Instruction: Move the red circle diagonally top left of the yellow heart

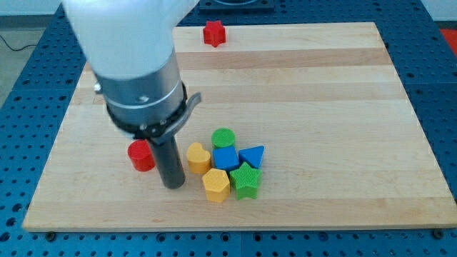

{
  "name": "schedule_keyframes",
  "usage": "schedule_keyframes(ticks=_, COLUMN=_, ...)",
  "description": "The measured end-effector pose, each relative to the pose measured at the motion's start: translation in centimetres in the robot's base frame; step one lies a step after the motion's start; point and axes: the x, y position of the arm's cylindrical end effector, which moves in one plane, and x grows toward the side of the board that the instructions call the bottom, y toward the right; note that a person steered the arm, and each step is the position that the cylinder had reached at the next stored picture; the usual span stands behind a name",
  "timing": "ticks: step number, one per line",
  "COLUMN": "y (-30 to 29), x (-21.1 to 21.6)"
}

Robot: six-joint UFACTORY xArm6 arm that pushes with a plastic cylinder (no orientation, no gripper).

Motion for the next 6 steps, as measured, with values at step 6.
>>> schedule_keyframes(ticks=6, y=-5.7, x=-6.5)
